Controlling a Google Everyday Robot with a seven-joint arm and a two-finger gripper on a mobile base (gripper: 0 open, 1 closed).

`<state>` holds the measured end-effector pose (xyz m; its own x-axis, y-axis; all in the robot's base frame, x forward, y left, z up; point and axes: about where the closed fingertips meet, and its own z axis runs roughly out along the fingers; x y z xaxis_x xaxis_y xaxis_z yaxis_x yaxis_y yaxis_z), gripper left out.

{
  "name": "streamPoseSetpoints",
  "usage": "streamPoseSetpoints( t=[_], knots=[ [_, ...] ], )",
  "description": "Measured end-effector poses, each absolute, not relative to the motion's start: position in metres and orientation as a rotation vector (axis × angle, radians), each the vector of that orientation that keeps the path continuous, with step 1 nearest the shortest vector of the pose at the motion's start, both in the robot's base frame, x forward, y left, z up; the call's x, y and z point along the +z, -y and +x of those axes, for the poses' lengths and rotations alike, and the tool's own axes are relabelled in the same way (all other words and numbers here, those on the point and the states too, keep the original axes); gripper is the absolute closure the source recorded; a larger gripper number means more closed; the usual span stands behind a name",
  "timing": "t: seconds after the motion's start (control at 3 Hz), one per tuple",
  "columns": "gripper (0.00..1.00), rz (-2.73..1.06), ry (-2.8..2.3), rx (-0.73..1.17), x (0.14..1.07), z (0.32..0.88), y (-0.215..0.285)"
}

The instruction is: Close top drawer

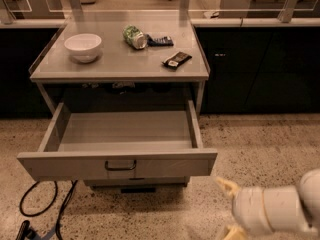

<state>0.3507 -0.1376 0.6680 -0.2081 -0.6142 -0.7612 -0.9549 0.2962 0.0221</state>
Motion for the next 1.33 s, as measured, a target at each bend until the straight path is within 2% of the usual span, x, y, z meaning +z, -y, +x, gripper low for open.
streamPoseSetpoints(
  t=[0.33,0.67,1.0,1.33],
  knots=[
    [0.0,-1.323,-1.949,0.863,0.578,0.33,0.111],
    [0.0,-1.276,-1.95,0.965,0.552,0.322,0.1],
    [0.0,-1.273,-1.943,0.957,0.553,0.322,0.101],
    [0.0,-1.277,-1.876,0.856,0.564,0.335,0.094]
  ],
)
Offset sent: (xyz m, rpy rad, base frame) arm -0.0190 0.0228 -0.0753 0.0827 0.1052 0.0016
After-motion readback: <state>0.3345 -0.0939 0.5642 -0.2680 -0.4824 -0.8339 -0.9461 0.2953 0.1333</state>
